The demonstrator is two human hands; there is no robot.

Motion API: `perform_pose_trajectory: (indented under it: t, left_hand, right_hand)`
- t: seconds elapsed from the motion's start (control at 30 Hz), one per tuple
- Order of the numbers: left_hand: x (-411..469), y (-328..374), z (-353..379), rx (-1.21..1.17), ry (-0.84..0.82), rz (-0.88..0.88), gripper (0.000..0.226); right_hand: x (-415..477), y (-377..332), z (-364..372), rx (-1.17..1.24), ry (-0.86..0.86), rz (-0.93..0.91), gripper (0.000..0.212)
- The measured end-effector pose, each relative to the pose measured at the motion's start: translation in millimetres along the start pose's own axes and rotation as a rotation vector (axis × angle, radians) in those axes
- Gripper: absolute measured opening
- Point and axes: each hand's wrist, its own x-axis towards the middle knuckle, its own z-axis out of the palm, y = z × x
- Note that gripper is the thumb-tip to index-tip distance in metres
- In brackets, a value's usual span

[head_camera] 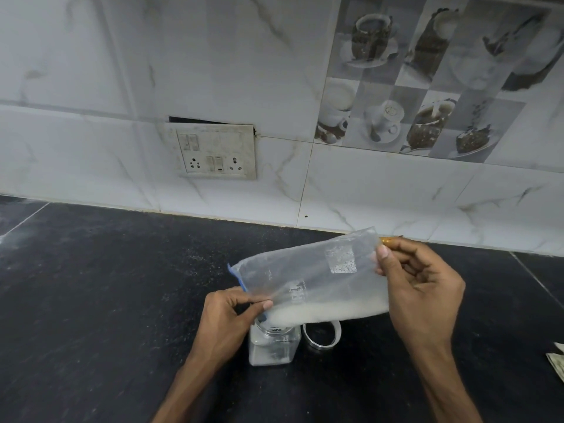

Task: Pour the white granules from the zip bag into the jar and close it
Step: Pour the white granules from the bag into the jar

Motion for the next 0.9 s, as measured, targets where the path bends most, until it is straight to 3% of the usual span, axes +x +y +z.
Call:
perform_pose_trajectory:
  t: [0.9]
  left_hand:
    - [0.7, -1.3, 0.0, -0.016, -0.004, 0.0, 0.036]
  right_hand:
    - [0.6, -2.6, 5.7, -0.03, 0.023, -0.006, 0.021]
